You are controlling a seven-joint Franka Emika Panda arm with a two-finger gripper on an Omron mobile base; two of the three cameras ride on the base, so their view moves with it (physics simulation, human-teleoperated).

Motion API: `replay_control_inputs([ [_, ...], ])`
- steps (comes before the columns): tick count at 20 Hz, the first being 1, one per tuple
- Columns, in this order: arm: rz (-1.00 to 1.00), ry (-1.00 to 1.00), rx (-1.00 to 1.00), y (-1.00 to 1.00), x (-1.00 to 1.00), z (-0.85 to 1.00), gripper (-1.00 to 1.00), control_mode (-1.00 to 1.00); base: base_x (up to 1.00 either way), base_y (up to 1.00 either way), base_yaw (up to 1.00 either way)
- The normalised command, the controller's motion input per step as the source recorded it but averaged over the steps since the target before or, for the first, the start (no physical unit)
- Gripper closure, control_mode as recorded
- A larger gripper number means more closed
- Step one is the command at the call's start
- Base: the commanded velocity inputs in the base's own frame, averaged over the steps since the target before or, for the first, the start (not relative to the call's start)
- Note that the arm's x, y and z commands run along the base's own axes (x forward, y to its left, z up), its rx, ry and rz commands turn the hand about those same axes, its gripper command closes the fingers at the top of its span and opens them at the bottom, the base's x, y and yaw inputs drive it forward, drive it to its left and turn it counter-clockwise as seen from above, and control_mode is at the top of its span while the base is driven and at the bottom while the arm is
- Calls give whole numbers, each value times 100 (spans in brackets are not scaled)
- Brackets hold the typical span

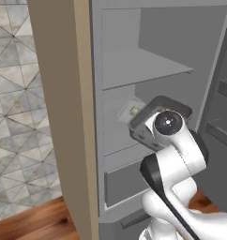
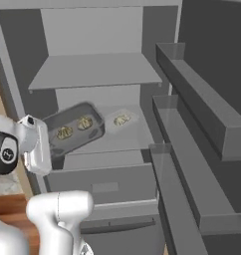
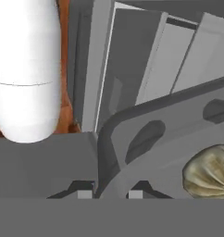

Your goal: Place two dumplings into each of the tupperware containers and then place the containers in the fridge.

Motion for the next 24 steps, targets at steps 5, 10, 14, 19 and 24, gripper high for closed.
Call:
replay_control_inputs([
  [5,41,25,0,-51,75,-31,100,-100,0,0,0],
  [10,39,27,0,-19,100,-35,100,-100,0,0,0],
  [14,35,12,0,0,100,-25,100,-100,0,0,0],
  [19,30,9,-3,13,100,-39,100,-100,0,0,0],
  [24,28,2,-4,34,100,-21,100,-100,0,0,0],
])
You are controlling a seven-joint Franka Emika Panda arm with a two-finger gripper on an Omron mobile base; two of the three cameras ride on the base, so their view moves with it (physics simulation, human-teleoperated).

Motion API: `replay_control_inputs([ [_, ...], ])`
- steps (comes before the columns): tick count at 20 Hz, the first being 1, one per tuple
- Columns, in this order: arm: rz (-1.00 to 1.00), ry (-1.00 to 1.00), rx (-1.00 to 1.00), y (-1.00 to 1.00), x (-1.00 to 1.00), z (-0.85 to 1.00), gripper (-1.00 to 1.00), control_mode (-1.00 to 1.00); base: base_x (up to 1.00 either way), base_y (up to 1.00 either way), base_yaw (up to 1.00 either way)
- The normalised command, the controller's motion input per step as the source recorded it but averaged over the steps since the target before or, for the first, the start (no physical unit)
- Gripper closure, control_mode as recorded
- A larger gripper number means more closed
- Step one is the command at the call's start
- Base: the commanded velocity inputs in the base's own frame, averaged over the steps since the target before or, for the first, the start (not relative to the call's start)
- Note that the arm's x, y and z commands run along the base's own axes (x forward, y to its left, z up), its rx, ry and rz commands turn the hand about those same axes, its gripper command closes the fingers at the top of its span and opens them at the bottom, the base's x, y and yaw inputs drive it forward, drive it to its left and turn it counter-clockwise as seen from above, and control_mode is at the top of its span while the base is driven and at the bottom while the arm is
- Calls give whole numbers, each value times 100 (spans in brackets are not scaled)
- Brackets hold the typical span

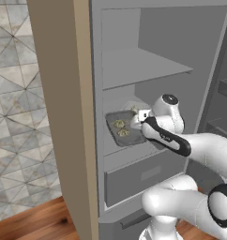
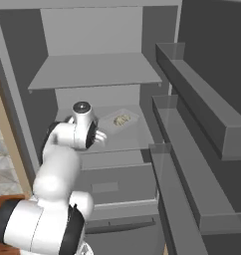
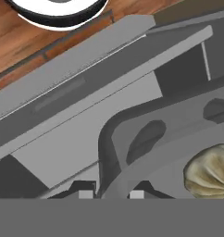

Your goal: Place two dumplings into each of the tupperware containers and then place the containers in the fridge.

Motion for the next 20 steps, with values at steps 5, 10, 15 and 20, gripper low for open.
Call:
replay_control_inputs([
  [5,25,0,-6,41,100,-23,100,-100,0,0,0],
  [10,20,0,-19,47,88,-73,100,-100,0,0,0],
  [15,12,0,-13,52,63,-53,100,-100,0,0,0],
  [20,8,-14,0,18,25,-4,-100,-100,0,0,0],
])
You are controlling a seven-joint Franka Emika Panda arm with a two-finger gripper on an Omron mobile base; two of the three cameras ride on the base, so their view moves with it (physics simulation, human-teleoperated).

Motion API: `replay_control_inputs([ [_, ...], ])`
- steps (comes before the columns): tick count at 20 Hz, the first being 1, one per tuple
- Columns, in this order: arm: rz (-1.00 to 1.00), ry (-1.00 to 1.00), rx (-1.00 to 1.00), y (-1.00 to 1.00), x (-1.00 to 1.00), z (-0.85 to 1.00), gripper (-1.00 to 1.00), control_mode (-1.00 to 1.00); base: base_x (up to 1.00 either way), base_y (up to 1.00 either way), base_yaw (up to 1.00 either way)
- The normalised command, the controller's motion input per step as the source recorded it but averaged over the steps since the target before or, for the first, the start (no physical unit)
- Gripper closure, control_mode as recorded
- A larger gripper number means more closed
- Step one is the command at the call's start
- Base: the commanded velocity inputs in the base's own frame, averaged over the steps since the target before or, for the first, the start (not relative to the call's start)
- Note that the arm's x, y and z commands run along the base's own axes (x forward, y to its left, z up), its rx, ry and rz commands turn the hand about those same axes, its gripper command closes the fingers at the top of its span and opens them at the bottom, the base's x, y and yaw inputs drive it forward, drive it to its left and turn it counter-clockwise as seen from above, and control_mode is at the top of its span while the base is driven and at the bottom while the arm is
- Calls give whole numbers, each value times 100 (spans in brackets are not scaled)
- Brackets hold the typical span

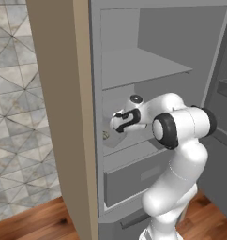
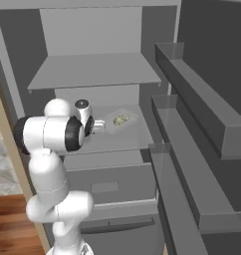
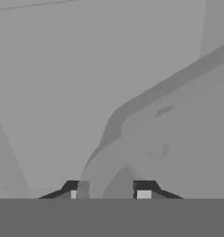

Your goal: Place two dumplings into each of the tupperware containers and then place the containers in the fridge.

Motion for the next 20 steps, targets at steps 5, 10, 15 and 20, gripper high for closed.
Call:
replay_control_inputs([
  [5,10,-38,4,12,-24,2,-100,-100,0,0,0],
  [10,11,-53,23,-35,-82,33,-100,-100,0,0,0],
  [15,2,-57,34,-85,-81,72,-100,-100,0,0,0],
  [20,-30,-32,-19,2,-100,11,-100,-100,0,0,0],
])
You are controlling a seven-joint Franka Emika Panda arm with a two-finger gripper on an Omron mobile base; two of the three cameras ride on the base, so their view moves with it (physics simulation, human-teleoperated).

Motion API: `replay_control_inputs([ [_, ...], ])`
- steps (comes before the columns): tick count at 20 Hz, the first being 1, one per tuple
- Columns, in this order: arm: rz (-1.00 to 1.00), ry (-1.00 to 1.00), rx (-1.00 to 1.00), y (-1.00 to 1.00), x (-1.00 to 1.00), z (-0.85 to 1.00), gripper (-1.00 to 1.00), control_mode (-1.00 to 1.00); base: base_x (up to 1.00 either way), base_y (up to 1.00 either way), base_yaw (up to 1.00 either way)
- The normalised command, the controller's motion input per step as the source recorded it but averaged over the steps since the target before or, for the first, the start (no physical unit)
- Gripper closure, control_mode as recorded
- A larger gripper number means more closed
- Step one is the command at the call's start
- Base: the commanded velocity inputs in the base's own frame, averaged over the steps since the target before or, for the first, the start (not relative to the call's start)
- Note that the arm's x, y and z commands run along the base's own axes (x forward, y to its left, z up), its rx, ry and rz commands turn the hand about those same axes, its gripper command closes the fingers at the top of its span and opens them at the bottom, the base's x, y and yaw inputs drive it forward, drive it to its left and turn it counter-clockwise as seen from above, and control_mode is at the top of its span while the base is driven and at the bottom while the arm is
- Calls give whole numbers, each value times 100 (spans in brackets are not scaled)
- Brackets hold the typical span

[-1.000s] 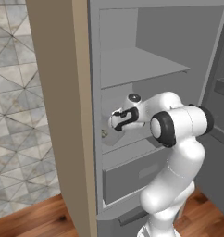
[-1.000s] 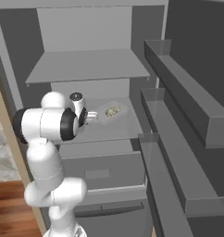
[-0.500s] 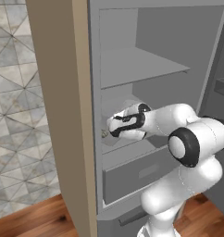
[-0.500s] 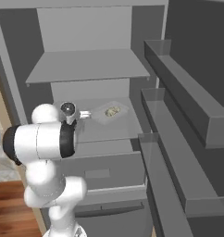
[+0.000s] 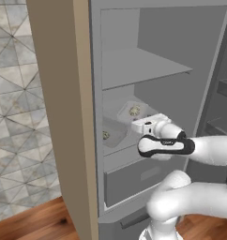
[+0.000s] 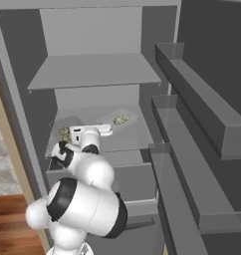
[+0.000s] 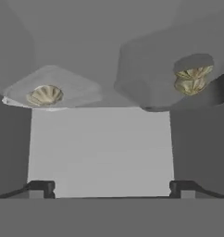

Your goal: Place two dumplings into each of the tupperware containers and then place the containers in the fridge.

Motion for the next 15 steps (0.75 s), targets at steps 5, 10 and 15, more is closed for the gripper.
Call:
replay_control_inputs([
  [5,-36,-9,-56,76,-52,-2,-100,-100,0,0,0],
  [10,-44,-1,-61,68,-8,-32,-100,-100,0,0,0],
  [15,-26,-34,-16,16,-97,-27,-100,-100,0,0,0],
])
